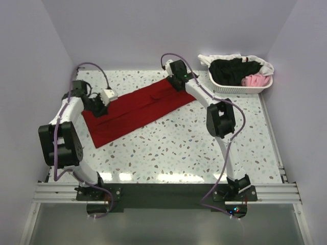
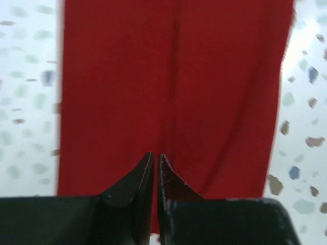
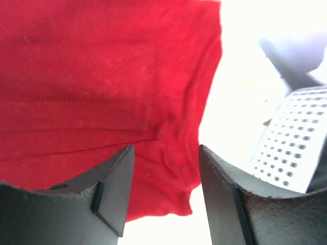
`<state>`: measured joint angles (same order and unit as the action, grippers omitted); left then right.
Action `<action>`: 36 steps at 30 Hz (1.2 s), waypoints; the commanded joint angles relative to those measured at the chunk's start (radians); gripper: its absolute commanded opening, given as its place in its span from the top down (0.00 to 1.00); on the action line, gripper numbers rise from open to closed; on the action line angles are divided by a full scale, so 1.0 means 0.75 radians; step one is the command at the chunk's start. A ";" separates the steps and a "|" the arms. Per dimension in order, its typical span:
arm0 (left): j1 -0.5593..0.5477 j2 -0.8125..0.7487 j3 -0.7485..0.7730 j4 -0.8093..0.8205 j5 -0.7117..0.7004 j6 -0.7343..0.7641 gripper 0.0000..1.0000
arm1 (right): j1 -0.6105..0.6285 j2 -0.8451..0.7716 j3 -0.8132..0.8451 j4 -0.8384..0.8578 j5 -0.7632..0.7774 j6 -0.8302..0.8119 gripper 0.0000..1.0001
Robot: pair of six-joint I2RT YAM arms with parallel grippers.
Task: Fold and stack the t-shirts
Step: Fold the tshirt
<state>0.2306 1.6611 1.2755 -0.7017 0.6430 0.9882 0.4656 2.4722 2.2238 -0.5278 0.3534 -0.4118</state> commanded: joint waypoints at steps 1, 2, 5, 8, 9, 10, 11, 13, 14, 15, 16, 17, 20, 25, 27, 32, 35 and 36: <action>-0.160 -0.073 -0.154 -0.002 -0.233 0.188 0.89 | 0.005 -0.204 0.031 0.086 -0.013 0.066 0.43; -0.187 -0.071 -0.187 0.041 -0.284 0.192 0.90 | 0.005 -0.216 0.043 0.017 -0.033 0.081 0.43; -0.258 -0.012 -0.242 0.097 -0.434 0.222 0.94 | 0.007 -0.251 0.060 -0.114 -0.119 0.134 0.41; -0.295 0.031 -0.299 0.091 -0.522 0.259 0.96 | 0.007 -0.277 0.060 -0.263 -0.230 0.185 0.39; -0.356 0.033 -0.330 0.103 -0.579 0.290 0.97 | 0.005 -0.279 0.064 -0.304 -0.252 0.197 0.38; -0.377 0.025 -0.401 0.115 -0.610 0.300 0.97 | 0.005 -0.279 0.068 -0.394 -0.311 0.213 0.37; -0.397 0.023 -0.436 0.122 -0.636 0.308 0.98 | -0.001 -0.279 0.072 -0.437 -0.346 0.222 0.37; -0.465 0.019 -0.514 0.105 -0.673 0.315 1.00 | -0.019 -0.288 0.070 -0.513 -0.438 0.248 0.34; -0.491 0.015 -0.537 0.093 -0.677 0.308 1.00 | -0.034 -0.290 0.068 -0.578 -0.524 0.263 0.31; -0.554 0.010 -0.561 0.069 -0.683 0.292 1.00 | -0.048 -0.292 0.072 -0.607 -0.567 0.277 0.29; -0.595 -0.008 -0.610 0.058 -0.685 0.282 1.00 | -0.080 -0.288 0.080 -0.642 -0.608 0.311 0.29; -0.638 -0.018 -0.635 0.050 -0.685 0.268 1.00 | -0.099 -0.284 0.088 -0.705 -0.707 0.324 0.28; -0.877 -0.061 -0.664 -0.011 -0.622 0.133 1.00 | -0.162 -0.294 0.087 -0.783 -0.784 0.365 0.27; -1.362 -0.041 -0.427 -0.079 -0.373 -0.213 1.00 | -0.230 -0.380 -0.071 -0.787 -0.813 0.328 0.27; -1.456 -0.035 -0.317 -0.105 -0.253 -0.315 1.00 | -0.232 -0.392 -0.095 -0.791 -0.795 0.312 0.29; -1.433 -0.116 -0.062 -0.128 -0.058 -0.387 0.98 | -0.224 -0.386 -0.145 -0.724 -0.758 0.304 0.39; -1.320 -0.198 -0.058 -0.055 0.042 -0.465 0.97 | -0.183 -0.312 -0.128 -0.697 -0.666 0.289 0.53; -1.231 -0.212 -0.054 -0.054 0.118 -0.499 0.97 | -0.157 -0.270 -0.118 -0.689 -0.641 0.285 0.56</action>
<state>-0.7971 1.5673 1.2053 -0.7410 0.5632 0.7151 0.3031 2.2471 2.1201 -1.0794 -0.1818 -0.1902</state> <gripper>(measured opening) 0.030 0.473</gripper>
